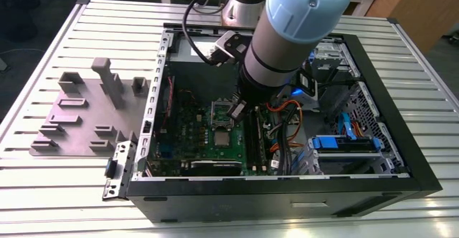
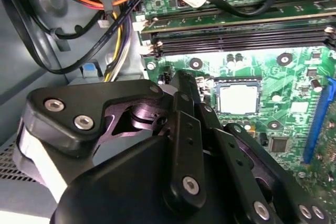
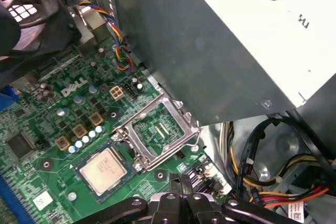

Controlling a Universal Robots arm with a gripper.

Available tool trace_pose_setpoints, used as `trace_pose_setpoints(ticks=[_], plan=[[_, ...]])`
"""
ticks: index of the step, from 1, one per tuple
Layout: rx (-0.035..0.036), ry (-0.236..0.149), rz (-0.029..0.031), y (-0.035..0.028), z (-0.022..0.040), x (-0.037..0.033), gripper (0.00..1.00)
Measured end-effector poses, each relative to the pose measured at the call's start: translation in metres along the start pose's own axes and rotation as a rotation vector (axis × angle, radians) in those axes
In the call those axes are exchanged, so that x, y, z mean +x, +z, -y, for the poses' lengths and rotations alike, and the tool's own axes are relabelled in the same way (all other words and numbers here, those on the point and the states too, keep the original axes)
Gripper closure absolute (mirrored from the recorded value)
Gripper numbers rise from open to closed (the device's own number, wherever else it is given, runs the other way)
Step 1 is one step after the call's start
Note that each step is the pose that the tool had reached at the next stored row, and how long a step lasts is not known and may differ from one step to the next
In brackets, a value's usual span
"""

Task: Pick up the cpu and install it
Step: 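Close the cpu cover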

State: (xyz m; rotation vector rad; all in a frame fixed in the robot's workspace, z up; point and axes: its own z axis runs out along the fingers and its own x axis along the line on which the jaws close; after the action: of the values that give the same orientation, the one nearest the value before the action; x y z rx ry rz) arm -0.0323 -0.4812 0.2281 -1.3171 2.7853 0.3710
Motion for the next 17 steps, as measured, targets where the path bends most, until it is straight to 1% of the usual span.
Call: trace_pose_setpoints(ticks=[1, 3, 5, 6, 8, 9, 12, 13, 16, 17], plan=[[-0.004, -0.011, -0.0003, 0.0002, 0.0, -0.0001, 0.89], [-0.009, -0.033, -0.0024, 0.0007, 0.0003, -0.0002, 0.89], [-0.0094, -0.034, -0.0027, 0.0011, 0.0015, -0.0031, 0.89], [-0.0094, -0.034, -0.0028, 0.0013, 0.0024, -0.0056, 0.89], [-0.0097, -0.036, -0.0031, 0.0019, 0.0021, -0.0083, 0.89], [-0.0107, -0.044, -0.0045, 0.0021, 0.002, -0.0085, 0.89], [-0.0178, -0.093, -0.015, 0.0024, 0.0021, -0.0085, 0.89], [-0.0191, -0.102, -0.0167, 0.0027, 0.0022, -0.0086, 0.89], [-0.0198, -0.103, -0.0162, 0.0047, 0.0021, -0.011, 0.89], [-0.0215, -0.103, -0.0139, 0.0056, 0.0019, -0.0117, 0.89]])
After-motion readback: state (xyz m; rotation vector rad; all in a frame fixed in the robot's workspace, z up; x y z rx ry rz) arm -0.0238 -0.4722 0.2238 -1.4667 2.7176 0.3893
